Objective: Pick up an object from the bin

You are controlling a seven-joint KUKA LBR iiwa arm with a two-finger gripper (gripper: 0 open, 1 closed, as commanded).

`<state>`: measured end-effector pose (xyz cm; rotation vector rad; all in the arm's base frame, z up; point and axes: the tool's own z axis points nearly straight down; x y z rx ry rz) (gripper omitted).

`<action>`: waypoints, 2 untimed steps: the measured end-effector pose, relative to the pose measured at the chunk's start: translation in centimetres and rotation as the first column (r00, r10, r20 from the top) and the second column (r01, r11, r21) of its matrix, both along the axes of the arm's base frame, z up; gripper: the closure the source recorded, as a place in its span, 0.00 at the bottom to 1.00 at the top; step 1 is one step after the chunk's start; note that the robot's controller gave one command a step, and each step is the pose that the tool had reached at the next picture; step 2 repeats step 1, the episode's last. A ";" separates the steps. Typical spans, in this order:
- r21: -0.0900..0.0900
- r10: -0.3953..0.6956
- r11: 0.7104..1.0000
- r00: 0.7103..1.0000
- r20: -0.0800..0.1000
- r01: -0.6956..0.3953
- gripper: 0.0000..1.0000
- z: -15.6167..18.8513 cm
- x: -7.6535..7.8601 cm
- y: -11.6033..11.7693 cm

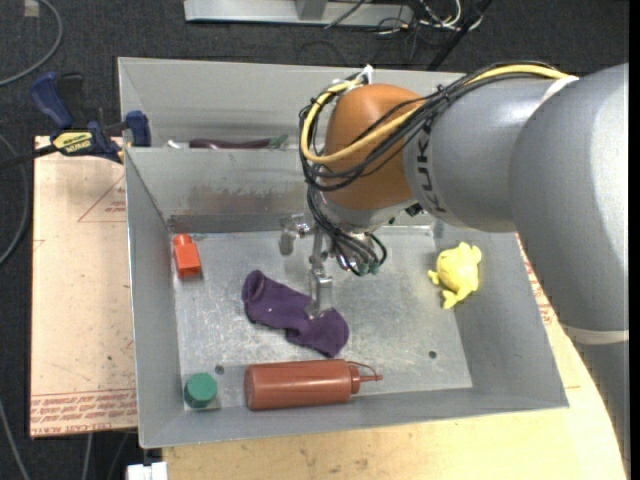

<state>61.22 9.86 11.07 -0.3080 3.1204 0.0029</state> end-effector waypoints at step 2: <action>0.004 0.189 0.982 0.982 0.004 -0.189 1.00 -4.0 -2.9 3.3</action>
Offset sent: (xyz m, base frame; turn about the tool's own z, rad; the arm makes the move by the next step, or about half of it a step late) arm 0.0000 0.0000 0.0000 0.0000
